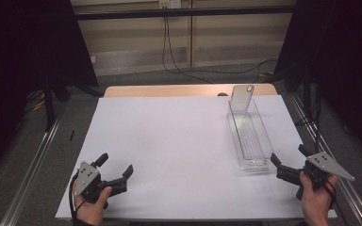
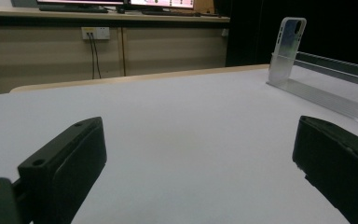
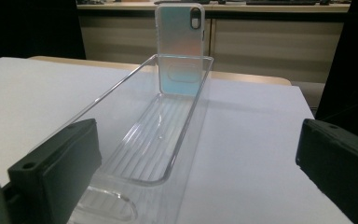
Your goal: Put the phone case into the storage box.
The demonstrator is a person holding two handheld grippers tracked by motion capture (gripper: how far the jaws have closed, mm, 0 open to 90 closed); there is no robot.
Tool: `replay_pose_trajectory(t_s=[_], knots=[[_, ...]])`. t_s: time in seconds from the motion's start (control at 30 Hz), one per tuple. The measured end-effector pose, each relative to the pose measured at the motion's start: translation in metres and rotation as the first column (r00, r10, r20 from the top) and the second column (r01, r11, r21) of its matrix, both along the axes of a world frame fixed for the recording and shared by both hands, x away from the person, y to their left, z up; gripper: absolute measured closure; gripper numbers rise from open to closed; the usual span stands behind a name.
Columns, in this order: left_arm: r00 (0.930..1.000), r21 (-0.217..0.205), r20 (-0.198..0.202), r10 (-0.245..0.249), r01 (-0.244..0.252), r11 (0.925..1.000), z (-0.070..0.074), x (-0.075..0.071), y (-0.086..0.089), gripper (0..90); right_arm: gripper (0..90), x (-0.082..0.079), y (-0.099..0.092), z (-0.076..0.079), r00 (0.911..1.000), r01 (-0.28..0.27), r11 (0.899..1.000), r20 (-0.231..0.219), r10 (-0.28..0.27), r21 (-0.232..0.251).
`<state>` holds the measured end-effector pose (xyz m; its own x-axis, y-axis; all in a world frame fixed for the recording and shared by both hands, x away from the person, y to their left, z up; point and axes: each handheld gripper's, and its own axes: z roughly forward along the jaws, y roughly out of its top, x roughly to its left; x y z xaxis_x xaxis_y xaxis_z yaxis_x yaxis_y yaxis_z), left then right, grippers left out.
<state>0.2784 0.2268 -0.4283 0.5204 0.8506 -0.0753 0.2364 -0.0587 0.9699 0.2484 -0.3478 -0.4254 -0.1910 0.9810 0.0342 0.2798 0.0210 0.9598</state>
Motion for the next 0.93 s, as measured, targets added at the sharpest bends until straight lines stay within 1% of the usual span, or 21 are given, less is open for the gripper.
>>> replay_pose_trajectory(t_s=[0.07, 0.13, 0.17, 0.23, 0.27, 0.3, 0.33, 0.37, 0.43, 0.47, 0.5, 0.53, 0.6, 0.63, 0.67, 0.73, 0.77, 0.8, 0.87, 0.9, 0.93], knots=[[1.0, 0.001, -0.003, 0.006, -0.006, 1.0, 0.0, -0.001, 0.001, 2.8, 0.0, -0.002, -0.001, -0.001, 1.0, 0.007, 1.0, 0.0, -0.007, 0.01], [0.9999, 0.002, -0.006, 0.011, -0.011, 0.9999, -0.001, -0.001, 0.001, 2.8, 0.0, -0.004, -0.001, -0.002, 0.9999, 0.012, 1.0, -0.005, -0.012, 0.01], [0.9999, 0.017, -0.003, 0.016, -0.016, 0.9997, -0.001, -0.001, 0.001, 2.8, 0.0, -0.005, -0.001, -0.003, 0.9999, 0.015, 1.0, -0.006, -0.015, 0.007], [0.9998, 0.019, -0.003, 0.02, -0.02, 0.9996, -0.002, -0.001, 0.002, 2.8, 0.0, -0.007, -0.002, -0.005, 0.9999, -0.001, 1.0, -0.016, 0.001, 0.019], [0.9997, 0.018, -0.006, 0.022, -0.022, 0.9996, -0.002, -0.002, 0.001, 2.8, 0.0, -0.008, -0.002, -0.006, 0.9998, -0.008, 1.0, -0.021, 0.008, 0.016], [0.9997, 0.029, -0.006, 0.022, -0.022, 0.9993, -0.002, -0.002, 0.001, 2.8, 0.0, -0.008, -0.002, -0.007, 0.9997, -0.004, 1.0, -0.022, 0.004, 0.016], [0.9997, 0.031, -0.015, 0.02, -0.02, 0.9993, -0.003, -0.003, 0.0, 2.8, 0.0, -0.008, -0.002, -0.007, 0.9997, -0.002, 1.0, -0.025, 0.003, 0.018], [0.9997, 0.027, -0.019, 0.015, -0.014, 0.9995, -0.004, -0.003, -0.001, 2.8, 0.0, -0.009, -0.002, -0.008, 0.9997, 0.004, 1.0, -0.026, -0.003, 0.021], [0.9998, 0.033, -0.016, 0.012, -0.011, 0.9994, -0.004, -0.005, 0.0, 2.8, 0.0, -0.01, -0.001, -0.009, 0.9995, 0.005, 1.0, -0.032, -0.004, 0.002], [0.9998, 0.029, -0.016, 0.014, -0.013, 0.9995, -0.003, -0.005, 0.0, 2.8, 0.0, -0.011, -0.002, -0.011, 0.9995, 0.009, 1.0, -0.031, -0.009, -0.003], [0.9998, 0.022, -0.016, 0.012, -0.011, 0.9997, -0.003, -0.004, 0.0, 2.8, 0.0, -0.013, -0.002, -0.012, 0.9995, 0.014, 1.0, -0.029, -0.014, 0.005], [0.9999, 0.025, -0.011, 0.009, -0.009, 0.9996, -0.002, -0.004, 0.001, 2.8, 0.0, -0.013, -0.001, -0.013, 0.9993, 0.013, 1.0, -0.034, -0.012, 0.008], [0.9998, 0.012, -0.003, 0.017, -0.017, 0.9998, -0.001, -0.004, 0.001, 2.8, 0.0, -0.014, 0.002, -0.015, 0.9988, 0.01, 1.0, -0.047, -0.01, -0.001], [0.9999, 0.016, -0.006, 0.014, -0.014, 0.9998, 0.0, -0.004, 0.001, 2.8, 0.0, -0.013, 0.004, -0.015, 0.9989, 0.001, 1.0, -0.047, -0.002, -0.019], [0.9999, 0.028, 0.0, 0.014, -0.014, 0.9995, 0.0, -0.004, 0.002, 2.8, 0.0, -0.013, 0.005, -0.015, 0.999, -0.003, 0.999, -0.044, 0.001, -0.034], [1.0, 0.02, -0.005, 0.004, -0.004, 0.9998, 0.0, -0.004, 0.001, 2.8, 0.0, -0.012, 0.005, -0.014, 0.9994, -0.003, 1.0, -0.034, 0.002, -0.025], [0.9999, 0.009, -0.012, 0.004, -0.004, 1.0, -0.001, -0.004, 0.0, 2.8, 0.0, -0.013, 0.005, -0.014, 0.9996, -0.002, 1.0, -0.028, 0.001, -0.024], [0.9999, 0.015, -0.011, -0.001, 0.001, 0.9999, -0.001, -0.004, -0.001, 2.8, 0.0, -0.012, 0.004, -0.014, 0.9997, -0.002, 1.0, -0.026, 0.001, -0.024], [0.9999, 0.005, -0.01, -0.014, 0.014, 0.9999, 0.0, -0.004, 0.0, 2.8, 0.0, -0.011, 0.004, -0.014, 0.999, -0.028, 0.999, -0.035, 0.027, -0.022], [0.9999, 0.011, -0.007, -0.014, 0.014, 0.9998, 0.0, -0.004, 0.0, 2.8, 0.0, -0.01, 0.004, -0.014, 0.9986, -0.042, 0.999, -0.035, 0.041, -0.016], [0.9999, 0.017, -0.01, -0.006, 0.006, 0.9998, 0.0, -0.004, 0.0, 2.8, 0.0, -0.009, 0.005, -0.014, 0.9987, -0.042, 0.999, -0.03, 0.042, -0.013]])
